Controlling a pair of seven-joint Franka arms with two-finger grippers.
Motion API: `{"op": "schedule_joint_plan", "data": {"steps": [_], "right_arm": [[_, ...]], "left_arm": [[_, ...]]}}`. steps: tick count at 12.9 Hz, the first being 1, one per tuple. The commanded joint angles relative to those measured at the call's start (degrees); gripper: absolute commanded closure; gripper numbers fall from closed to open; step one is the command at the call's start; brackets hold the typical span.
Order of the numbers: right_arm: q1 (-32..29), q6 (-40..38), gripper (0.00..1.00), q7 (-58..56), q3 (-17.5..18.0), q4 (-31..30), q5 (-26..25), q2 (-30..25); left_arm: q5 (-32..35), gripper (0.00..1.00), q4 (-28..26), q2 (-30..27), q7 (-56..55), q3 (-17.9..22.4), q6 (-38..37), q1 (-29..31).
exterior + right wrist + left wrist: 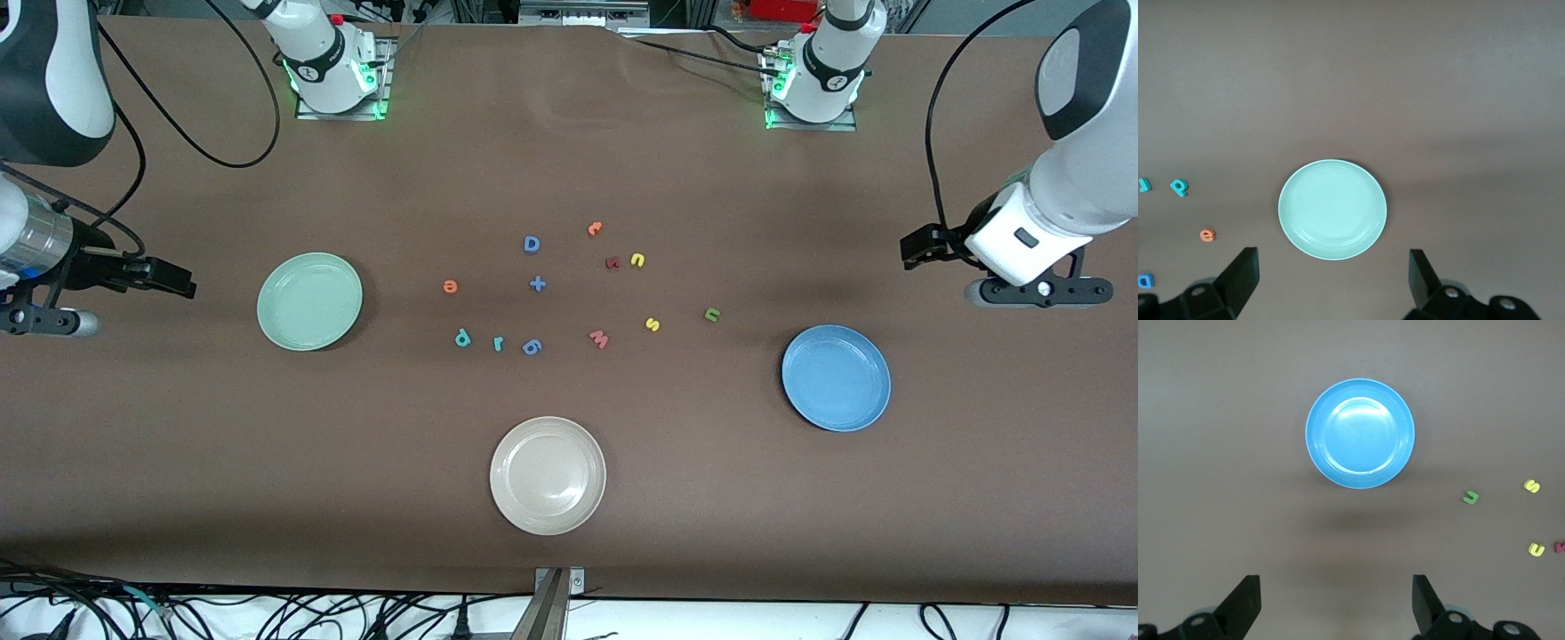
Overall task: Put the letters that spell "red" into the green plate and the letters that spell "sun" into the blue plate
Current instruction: 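Move the left gripper to the green u while the right gripper reaches the orange e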
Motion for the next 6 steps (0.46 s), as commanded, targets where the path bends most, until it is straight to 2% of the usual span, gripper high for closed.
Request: {"op": "schedule_joint_plan", "data": {"steps": [1, 3, 6], "right_arm": [[0.83, 0.24, 0.01, 3.33, 0.85, 0.8, 0.86, 1.12], [2.58, 0.24, 0.01, 6.48, 0.93, 0.8, 0.86, 1.12], [7.49, 0.94, 0.01, 16.92, 0.93, 0.8, 0.95, 2.43]], "left_arm": [[-0.02, 0.0, -0.11, 0.93, -0.46, -1.61, 1.08, -0.14], [-2.38, 0.0, -0.89, 3.04, -0.46, -3.72, 3.53, -0.14], [-4.24, 0.0, -6.67, 5.33, -0.64, -7.67, 13.09, -0.23]]}}
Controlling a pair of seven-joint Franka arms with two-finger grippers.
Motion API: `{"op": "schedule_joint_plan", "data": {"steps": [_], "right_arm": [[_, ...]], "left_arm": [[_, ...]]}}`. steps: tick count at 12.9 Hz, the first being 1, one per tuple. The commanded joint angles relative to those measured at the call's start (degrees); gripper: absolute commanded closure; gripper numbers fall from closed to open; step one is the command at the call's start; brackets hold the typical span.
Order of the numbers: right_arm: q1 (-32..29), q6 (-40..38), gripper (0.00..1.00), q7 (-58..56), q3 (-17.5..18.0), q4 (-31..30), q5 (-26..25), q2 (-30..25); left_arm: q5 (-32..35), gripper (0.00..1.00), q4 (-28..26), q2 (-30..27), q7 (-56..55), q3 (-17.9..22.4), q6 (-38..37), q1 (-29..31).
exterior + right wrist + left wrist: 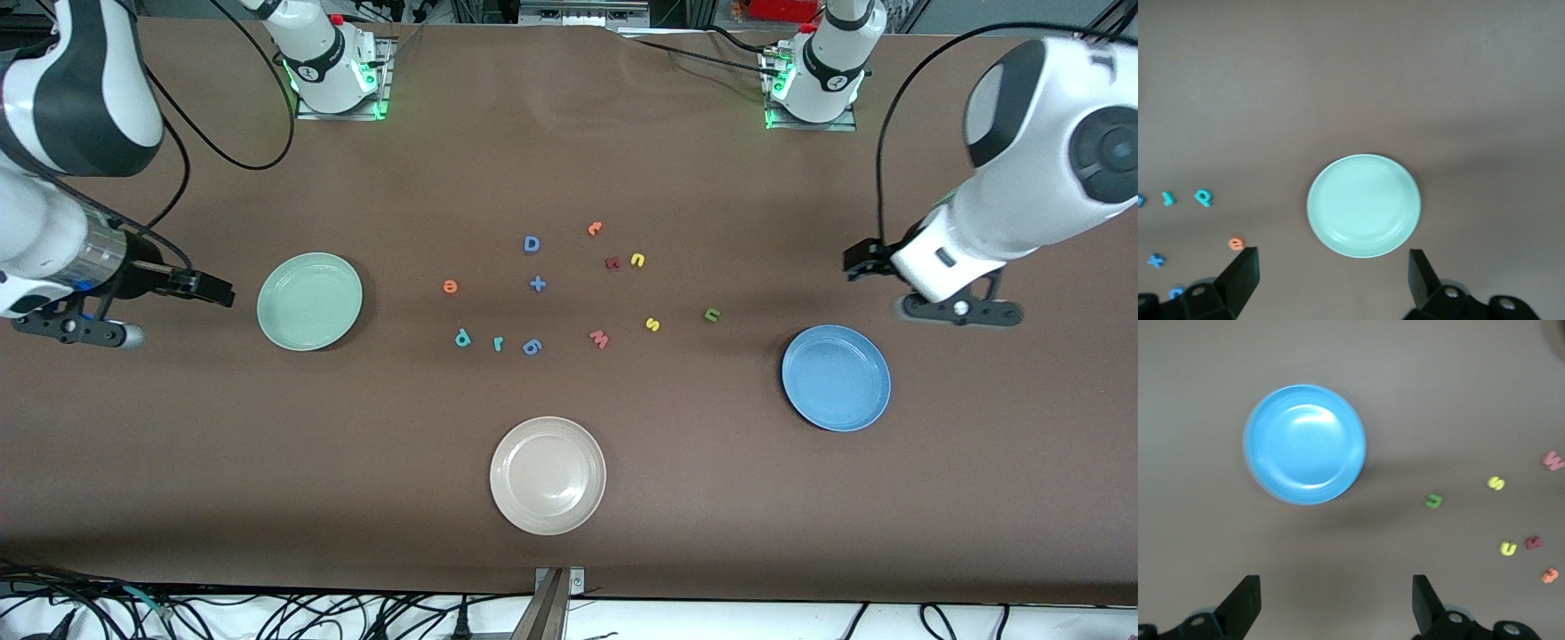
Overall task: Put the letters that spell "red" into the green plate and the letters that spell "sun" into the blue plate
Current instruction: 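Move the left gripper to the green u while the right gripper reaches the orange e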
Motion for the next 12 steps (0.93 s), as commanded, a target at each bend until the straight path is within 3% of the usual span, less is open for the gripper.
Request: {"op": "schedule_joint_plan", "data": {"steps": [1, 4, 7, 11, 12], "right_arm": [[4.7, 1.03, 0.01, 9.29, -0.02, 0.69, 0.62, 1.56], [10.5, 4.45, 0.01, 21.5, -0.02, 0.34, 0.62, 4.54], [16.74, 10.68, 0.01, 31.36, -0.02, -2.02, 0.44, 7.62], [19.57, 25.95, 0.01, 32.7, 0.07, -15.09, 0.53, 8.15], [20.36, 30.61, 0.01, 32.71, 0.07, -18.43, 0.53, 9.03]], "left_arm": [[-1.64, 0.0, -5.75, 1.5, -0.51, -2.97, 8.33, 0.1], [-1.3, 0.0, -10.33, 5.88, -4.18, -7.27, 18.09, -0.08], [-0.77, 0.0, -10.61, 11.86, -4.46, -7.9, 22.41, -2.71], [-0.68, 0.0, -20.34, 12.84, -4.64, -7.9, 39.0, -3.51], [-0.59, 0.0, -21.06, 13.28, -4.64, -7.82, 39.91, -3.68]]}}
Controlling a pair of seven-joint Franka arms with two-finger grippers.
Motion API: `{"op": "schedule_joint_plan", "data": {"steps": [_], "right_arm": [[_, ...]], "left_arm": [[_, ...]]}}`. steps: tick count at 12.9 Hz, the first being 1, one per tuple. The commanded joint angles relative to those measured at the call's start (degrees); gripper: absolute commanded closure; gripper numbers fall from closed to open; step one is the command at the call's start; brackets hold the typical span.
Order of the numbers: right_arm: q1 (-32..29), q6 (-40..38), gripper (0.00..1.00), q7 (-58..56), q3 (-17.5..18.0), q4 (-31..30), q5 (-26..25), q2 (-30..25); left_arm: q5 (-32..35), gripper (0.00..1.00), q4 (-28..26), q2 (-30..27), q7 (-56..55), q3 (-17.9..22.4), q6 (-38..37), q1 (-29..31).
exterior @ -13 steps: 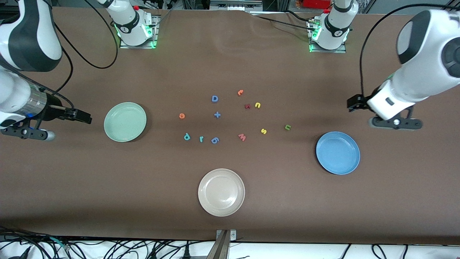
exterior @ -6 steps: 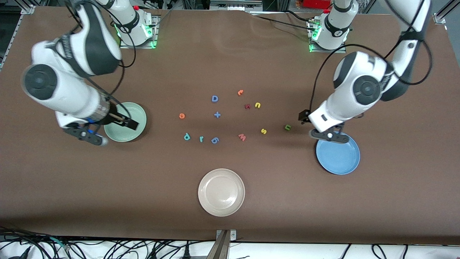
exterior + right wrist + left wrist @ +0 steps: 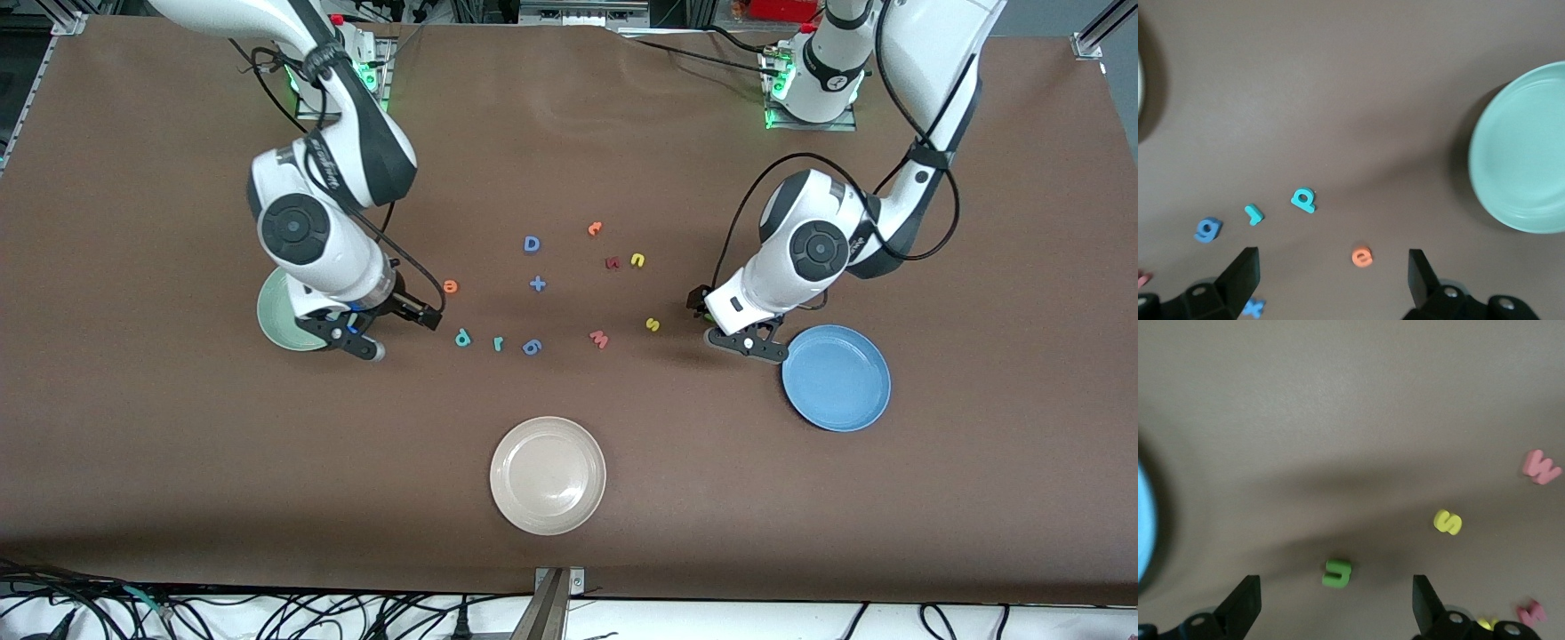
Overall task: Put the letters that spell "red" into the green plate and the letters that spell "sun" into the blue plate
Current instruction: 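Move the left gripper to the green u while the right gripper reaches the orange e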
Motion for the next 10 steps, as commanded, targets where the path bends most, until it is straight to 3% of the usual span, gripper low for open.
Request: {"op": "schedule_joint_plan", "data": {"steps": [1, 7, 9, 10], "right_arm": [[1.72, 10.88, 0.01, 0.67, -0.27, -9.44, 0.42, 0.52], [1.99, 17.32, 0.02, 1.29, 2.36, -15.43, 0.51, 3.7], [2.07, 17.77, 0.16, 1.37, 2.71, -16.84, 0.6, 3.7], [2.07, 17.86, 0.16, 2.16, 3.06, -17.19, 0.51, 3.61]], "left_arm": [[0.97, 0.0, -3.26, -0.24, -0.14, 0.13, 3.41, -0.26], [2.83, 0.0, -3.35, 3.63, -0.32, 0.13, 7.01, -0.26], [3.0, 0.0, -4.4, 3.89, -0.23, 0.13, 8.5, -0.35], [4.14, 0.0, -5.19, 3.98, -0.31, 0.13, 9.46, -0.35]]}}
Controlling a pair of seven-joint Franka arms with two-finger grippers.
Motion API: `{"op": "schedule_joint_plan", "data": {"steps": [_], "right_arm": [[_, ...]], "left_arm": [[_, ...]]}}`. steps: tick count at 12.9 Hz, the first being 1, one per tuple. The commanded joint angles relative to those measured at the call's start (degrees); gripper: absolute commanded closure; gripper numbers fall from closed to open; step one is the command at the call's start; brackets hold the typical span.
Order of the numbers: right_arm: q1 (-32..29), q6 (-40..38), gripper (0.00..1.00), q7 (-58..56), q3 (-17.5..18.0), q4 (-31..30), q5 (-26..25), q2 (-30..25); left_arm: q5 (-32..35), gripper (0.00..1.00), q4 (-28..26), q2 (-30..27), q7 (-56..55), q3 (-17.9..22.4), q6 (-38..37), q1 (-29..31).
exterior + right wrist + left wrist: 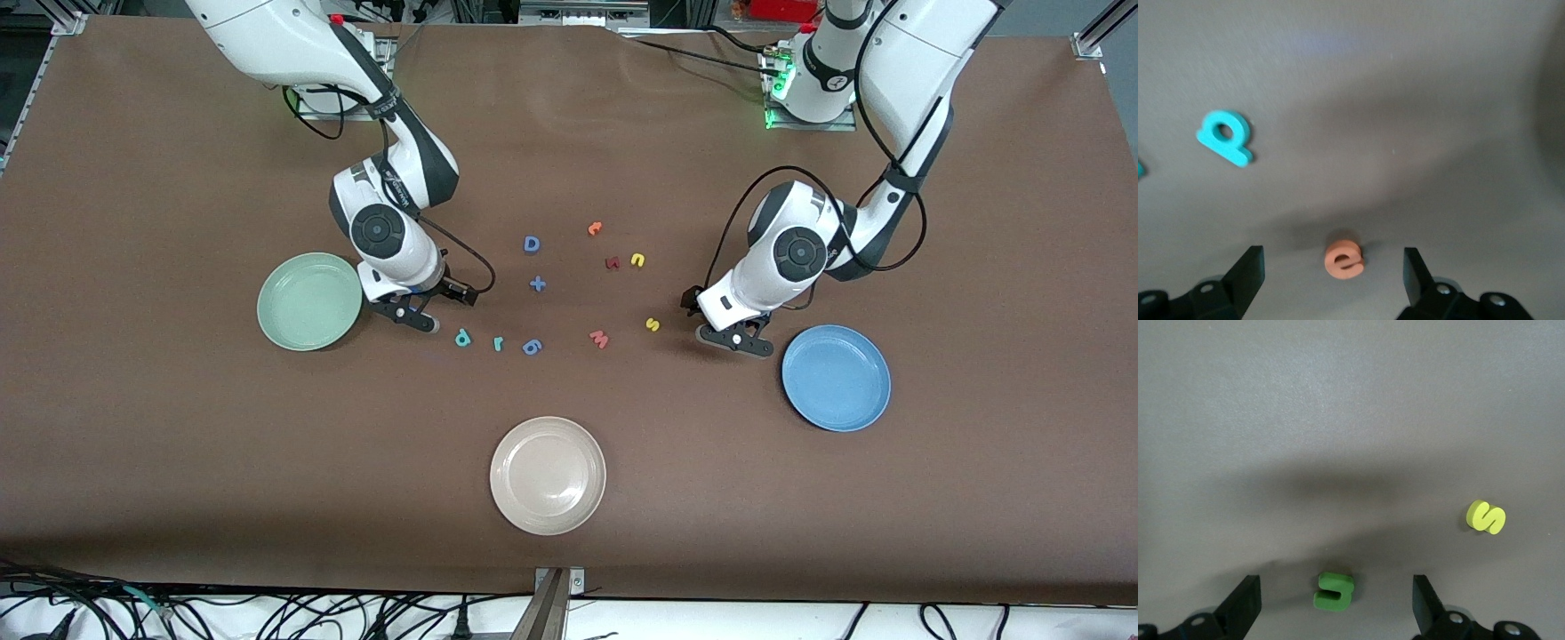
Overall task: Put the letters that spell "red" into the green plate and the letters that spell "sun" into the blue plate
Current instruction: 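Grasp the green u with the left gripper while the right gripper grasps the e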
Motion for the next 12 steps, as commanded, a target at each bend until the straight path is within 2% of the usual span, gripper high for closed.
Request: {"op": "schedule_joint_plan", "data": {"steps": [1, 2, 4, 5, 7, 9, 12], "right_arm": [[-0.09, 1.35, 0.27, 2.21, 1.05, -2.02, 0.5, -0.94], [-0.09, 1.26, 0.36, 2.39, 1.06, -2.1, 0.5, -0.94], [-0.09, 1.26, 0.36, 2.3, 1.06, -2.19, 0.5, -0.94], [-0.18, 1.35, 0.46, 2.3, 1.06, -2.19, 0.5, -0.68], [-0.18, 1.61, 0.49, 2.3, 1.06, -2.28, 0.5, -0.59], [-0.18, 1.61, 0.49, 2.3, 1.06, -2.37, 0.51, -0.41], [-0.26, 3.27, 0.48, 2.3, 0.97, -2.28, 0.59, 0.73]], "left_arm": [[3.2, 0.0, -1.84, 0.07, -0.4, 0.13, 2.62, -0.22], [3.3, 0.02, -1.84, 0.34, -0.4, 0.21, 2.62, -0.22], [3.39, 0.02, -1.84, 0.43, -0.75, 0.21, 2.62, -0.31], [3.39, 0.04, -1.84, 0.43, -1.19, 0.21, 2.62, -0.31], [3.39, 0.22, -2.11, 0.43, -2.15, 0.3, 2.62, -1.1], [3.65, 0.47, -2.2, 0.34, -3.56, 0.47, 2.62, -2.06], [10.13, 0.64, -2.2, 0.69, -12.14, 0.39, 2.62, -2.07]]}}
